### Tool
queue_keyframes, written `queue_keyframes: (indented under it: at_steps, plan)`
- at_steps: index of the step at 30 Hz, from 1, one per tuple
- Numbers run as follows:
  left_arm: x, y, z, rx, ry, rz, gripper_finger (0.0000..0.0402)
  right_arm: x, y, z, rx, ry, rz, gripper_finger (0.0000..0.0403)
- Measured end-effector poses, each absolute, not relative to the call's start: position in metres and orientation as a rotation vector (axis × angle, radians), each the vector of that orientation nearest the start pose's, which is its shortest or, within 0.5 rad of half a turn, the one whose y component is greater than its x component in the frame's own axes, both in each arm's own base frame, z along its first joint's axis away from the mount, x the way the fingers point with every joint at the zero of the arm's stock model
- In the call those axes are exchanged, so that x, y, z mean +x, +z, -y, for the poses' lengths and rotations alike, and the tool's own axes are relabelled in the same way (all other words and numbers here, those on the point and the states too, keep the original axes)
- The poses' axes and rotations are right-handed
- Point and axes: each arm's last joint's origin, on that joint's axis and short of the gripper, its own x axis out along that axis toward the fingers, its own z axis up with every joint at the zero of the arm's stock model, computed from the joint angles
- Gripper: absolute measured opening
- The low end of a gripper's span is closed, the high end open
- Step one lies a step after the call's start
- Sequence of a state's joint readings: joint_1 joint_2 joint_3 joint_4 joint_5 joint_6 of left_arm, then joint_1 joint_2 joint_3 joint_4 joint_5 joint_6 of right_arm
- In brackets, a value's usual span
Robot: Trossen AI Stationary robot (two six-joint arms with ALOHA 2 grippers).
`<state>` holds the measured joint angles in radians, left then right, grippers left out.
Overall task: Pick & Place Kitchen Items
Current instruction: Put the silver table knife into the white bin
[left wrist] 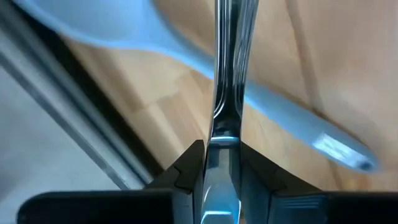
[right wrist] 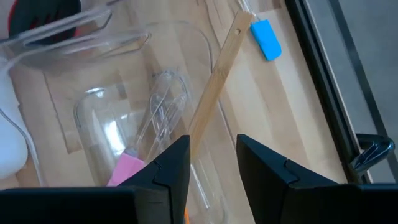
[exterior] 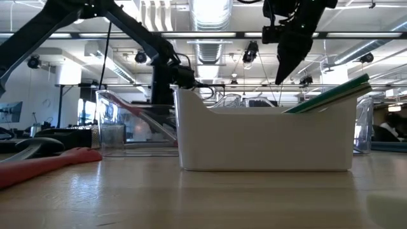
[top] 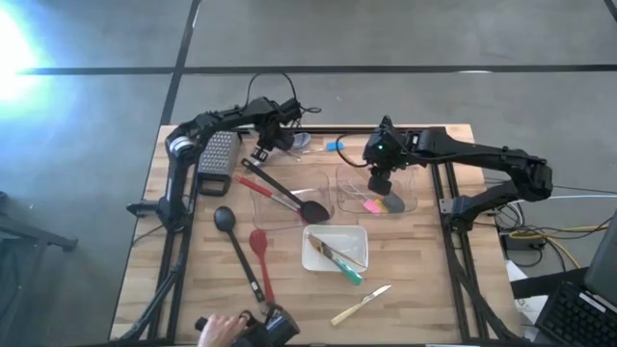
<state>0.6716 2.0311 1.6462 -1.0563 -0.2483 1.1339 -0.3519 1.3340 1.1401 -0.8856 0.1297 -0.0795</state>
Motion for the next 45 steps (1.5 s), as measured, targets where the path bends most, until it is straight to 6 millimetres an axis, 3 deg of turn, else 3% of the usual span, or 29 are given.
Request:
queue_keyframes:
  at_steps: [6,17,24,29,37,41,45]
  plan:
    - [0.298,0.259,-0.245,0.475,0.017,-1.589,0.0071,0.239,0.294,0.092,0.061,-0.403,-1.066,0.0129]
    - [0.264,0.352,-0.203,0.356,0.197,-1.221,0.0071,0.24,0.299,0.092,0.103,-0.432,-1.032,0.0122]
    - [0.27,0.38,-0.164,0.301,0.016,-0.913,0.0071,0.242,0.3,0.093,0.113,-0.442,-1.005,0.0113]
    - [0.296,0.389,-0.126,0.335,-0.151,-0.742,0.0071,0.244,0.301,0.094,0.112,-0.445,-0.983,0.0111]
    - [0.342,0.385,-0.044,0.471,-0.337,-0.616,0.0071,0.243,0.301,0.093,0.115,-0.448,-0.985,0.0119]
    - [0.365,0.364,-0.011,0.494,-0.427,-0.603,0.0071,0.241,0.303,0.094,0.078,-0.457,-0.987,0.012]
    - [0.386,0.335,0.004,0.473,-0.461,-0.647,0.0071,0.236,0.313,0.101,0.048,-0.514,-0.968,0.0114]
